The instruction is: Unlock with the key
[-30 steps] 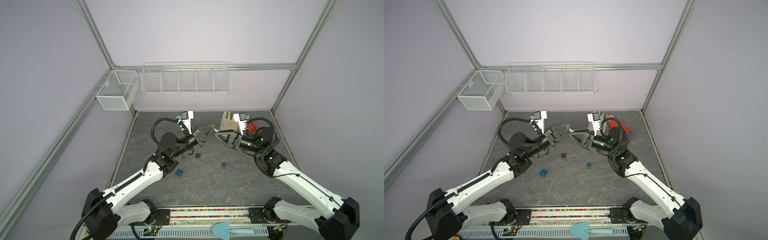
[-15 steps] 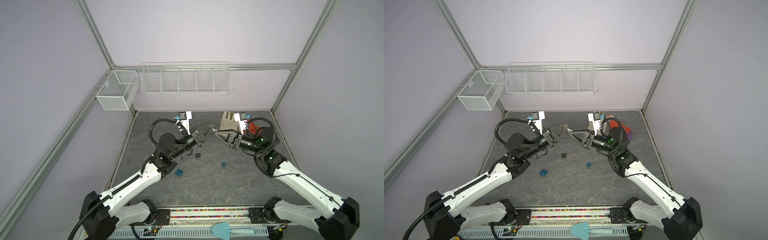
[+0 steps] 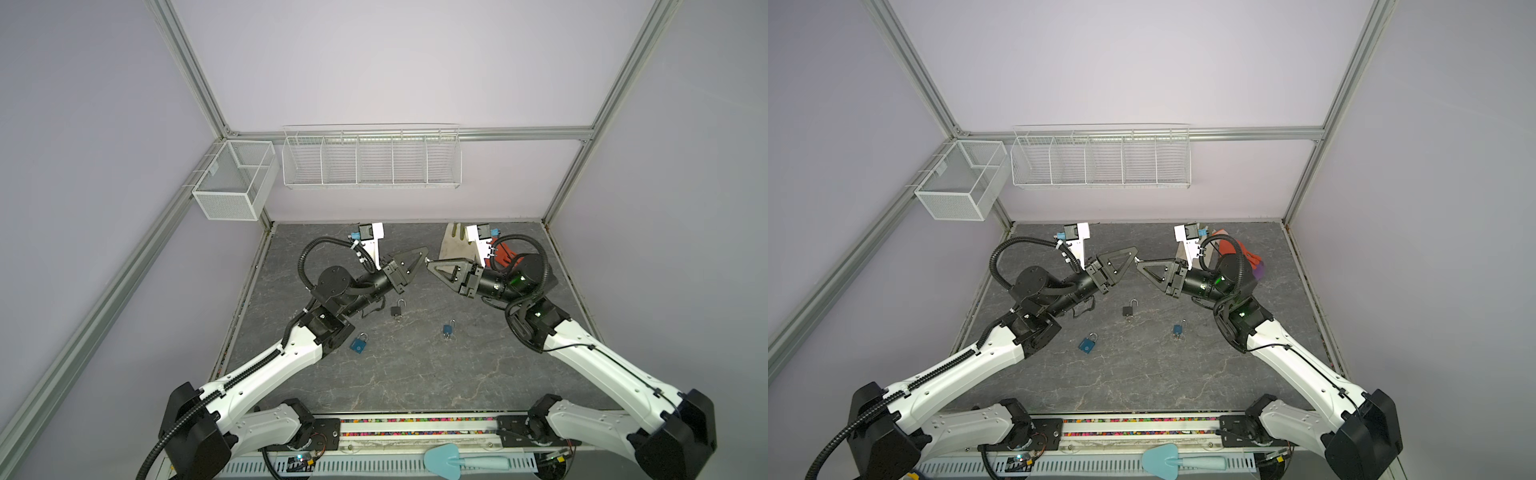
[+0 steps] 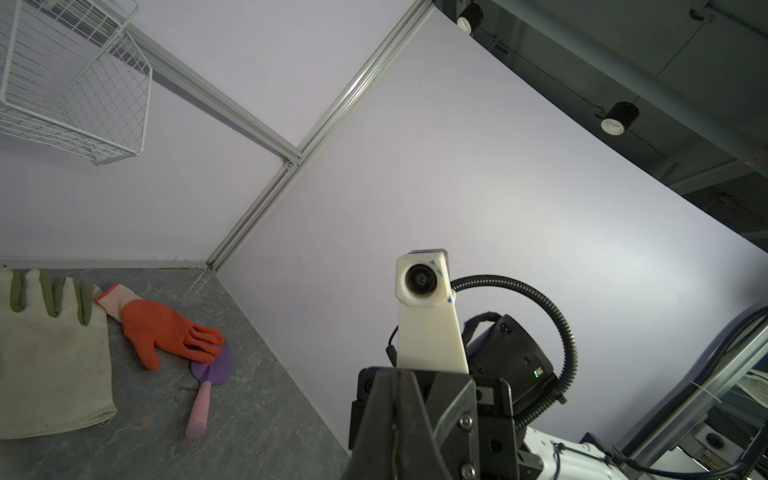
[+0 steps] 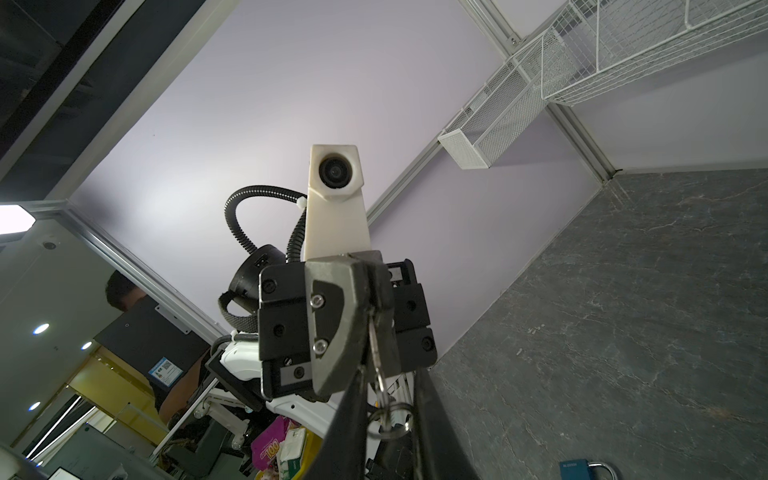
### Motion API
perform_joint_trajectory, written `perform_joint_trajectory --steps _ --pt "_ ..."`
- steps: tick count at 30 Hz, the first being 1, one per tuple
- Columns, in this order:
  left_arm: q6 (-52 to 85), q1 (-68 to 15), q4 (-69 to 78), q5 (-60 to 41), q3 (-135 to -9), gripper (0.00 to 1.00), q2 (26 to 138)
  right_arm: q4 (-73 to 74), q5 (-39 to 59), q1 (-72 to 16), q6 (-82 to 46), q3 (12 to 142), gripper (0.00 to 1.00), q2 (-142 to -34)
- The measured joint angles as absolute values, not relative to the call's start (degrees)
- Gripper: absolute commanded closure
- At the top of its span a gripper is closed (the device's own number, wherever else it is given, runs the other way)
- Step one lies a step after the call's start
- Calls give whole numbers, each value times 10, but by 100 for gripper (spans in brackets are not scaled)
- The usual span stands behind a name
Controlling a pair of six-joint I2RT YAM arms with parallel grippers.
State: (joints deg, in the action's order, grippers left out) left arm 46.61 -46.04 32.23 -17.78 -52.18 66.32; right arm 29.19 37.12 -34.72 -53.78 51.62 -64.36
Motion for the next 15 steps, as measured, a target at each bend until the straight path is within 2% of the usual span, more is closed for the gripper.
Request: perform_joint_trajectory --steps 10,15 --pt "462 -462 312 -177 -521 100 663 298 371 -347 -537 516 94 -644" --pt "460 -462 312 -176 -521 100 663 289 373 -347 -536 517 82 -644"
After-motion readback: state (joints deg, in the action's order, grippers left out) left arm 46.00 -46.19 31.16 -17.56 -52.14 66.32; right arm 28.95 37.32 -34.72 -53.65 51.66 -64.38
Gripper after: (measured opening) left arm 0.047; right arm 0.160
